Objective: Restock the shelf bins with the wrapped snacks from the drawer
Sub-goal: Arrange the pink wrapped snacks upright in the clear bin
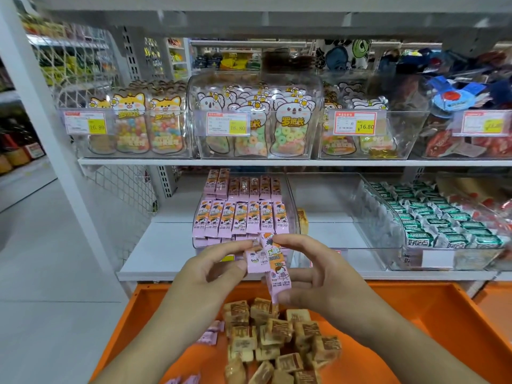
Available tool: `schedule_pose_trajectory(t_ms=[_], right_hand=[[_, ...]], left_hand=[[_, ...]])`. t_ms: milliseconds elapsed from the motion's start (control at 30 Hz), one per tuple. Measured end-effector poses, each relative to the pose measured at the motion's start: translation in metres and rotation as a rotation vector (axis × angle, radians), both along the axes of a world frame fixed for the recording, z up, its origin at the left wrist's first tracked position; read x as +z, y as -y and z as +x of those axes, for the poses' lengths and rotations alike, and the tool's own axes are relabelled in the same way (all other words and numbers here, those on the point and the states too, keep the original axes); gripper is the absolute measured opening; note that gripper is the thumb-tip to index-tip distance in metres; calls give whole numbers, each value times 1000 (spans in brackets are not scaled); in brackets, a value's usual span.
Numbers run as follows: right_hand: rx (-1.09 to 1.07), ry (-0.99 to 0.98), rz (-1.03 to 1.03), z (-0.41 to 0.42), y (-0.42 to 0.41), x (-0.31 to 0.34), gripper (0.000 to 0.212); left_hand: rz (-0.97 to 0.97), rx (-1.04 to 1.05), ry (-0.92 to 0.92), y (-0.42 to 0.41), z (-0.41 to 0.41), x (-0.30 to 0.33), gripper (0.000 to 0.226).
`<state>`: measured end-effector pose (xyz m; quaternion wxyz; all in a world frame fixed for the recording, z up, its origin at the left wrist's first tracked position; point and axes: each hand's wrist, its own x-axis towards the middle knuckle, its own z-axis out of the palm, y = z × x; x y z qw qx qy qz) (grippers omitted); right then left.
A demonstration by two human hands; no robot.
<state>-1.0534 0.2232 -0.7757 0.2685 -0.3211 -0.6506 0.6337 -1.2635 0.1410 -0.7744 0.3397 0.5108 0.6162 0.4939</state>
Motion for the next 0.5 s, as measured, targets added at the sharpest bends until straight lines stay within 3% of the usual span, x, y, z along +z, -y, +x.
schedule_pose_trajectory(t_ms=[233, 500], right_hand=[[-80, 116, 112, 0, -2, -6, 77], [-137, 238, 323, -9, -8, -18, 82]], left_hand=[[51, -171, 53, -1, -11, -6, 54], [152, -30, -544, -5, -21, -14, 58]])
